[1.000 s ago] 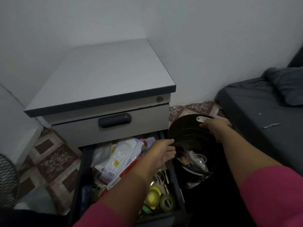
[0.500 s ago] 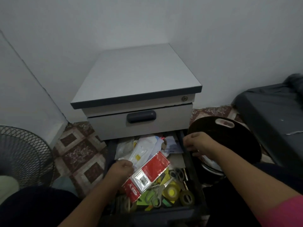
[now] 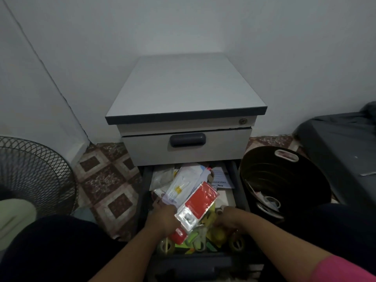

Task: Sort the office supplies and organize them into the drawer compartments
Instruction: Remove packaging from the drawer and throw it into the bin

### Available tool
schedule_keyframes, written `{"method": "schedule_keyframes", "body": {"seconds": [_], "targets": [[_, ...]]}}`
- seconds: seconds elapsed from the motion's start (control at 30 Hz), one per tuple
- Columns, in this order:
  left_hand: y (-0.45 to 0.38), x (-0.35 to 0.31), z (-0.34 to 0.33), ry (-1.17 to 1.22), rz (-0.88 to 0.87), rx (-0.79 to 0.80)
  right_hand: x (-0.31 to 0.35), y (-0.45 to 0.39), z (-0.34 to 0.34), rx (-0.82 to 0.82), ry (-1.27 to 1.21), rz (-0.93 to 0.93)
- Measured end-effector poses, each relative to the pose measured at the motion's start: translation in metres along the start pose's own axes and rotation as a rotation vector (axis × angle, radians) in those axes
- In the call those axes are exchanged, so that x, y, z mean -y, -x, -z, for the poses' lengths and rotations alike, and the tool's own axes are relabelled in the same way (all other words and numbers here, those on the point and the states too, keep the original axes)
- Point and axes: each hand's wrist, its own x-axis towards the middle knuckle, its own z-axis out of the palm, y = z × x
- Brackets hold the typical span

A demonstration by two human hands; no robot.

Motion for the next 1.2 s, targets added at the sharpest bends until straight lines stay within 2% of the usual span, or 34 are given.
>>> {"method": "schedule_keyframes", "body": {"seconds": [0.13, 0.3, 0.47, 0.6, 0.73, 0.8, 0.93, 1.0, 1.07, 1.2], "targets": [[0.002, -0.004, -0.014, 0.039, -0.041, 0.140, -0.001, -0.005, -0.004, -0.012, -0.044, -0.014], [-0.003, -0.011, -0.020, 0.110, -0.065, 0.184, 0.000, -0.008, -0.005, -0.032, -0.142, -0.024], [-0.006, -0.012, -0.026, 0.280, -0.057, 0.233, 0.004, -0.005, 0.001, -0.020, -0.316, -0.057], [-0.008, -0.013, -0.028, 0.307, -0.112, 0.271, 0.003, -0.006, 0.001, 0.001, -0.461, -0.052], [-0.008, -0.014, -0.027, 0.341, -0.101, 0.286, 0.000, -0.017, -0.002, -0.029, -0.492, -0.060], [-0.010, -0.013, -0.025, 0.345, -0.098, 0.194, 0.001, -0.021, -0.002, -0.052, -0.481, -0.070], [-0.025, 0.001, -0.017, 0.129, -0.100, -0.238, 0.002, -0.026, -0.003, -0.074, -0.435, -0.096], [-0.033, 0.014, -0.012, 0.063, -0.089, -0.369, 0.003, -0.024, -0.003, -0.083, -0.411, -0.103], [-0.040, 0.027, -0.011, 0.114, -0.069, -0.399, 0.004, -0.022, -0.001, -0.080, -0.406, -0.112], [-0.039, 0.023, -0.011, 0.226, -0.010, -0.308, 0.007, -0.017, 0.000, -0.056, -0.433, -0.114]]}}
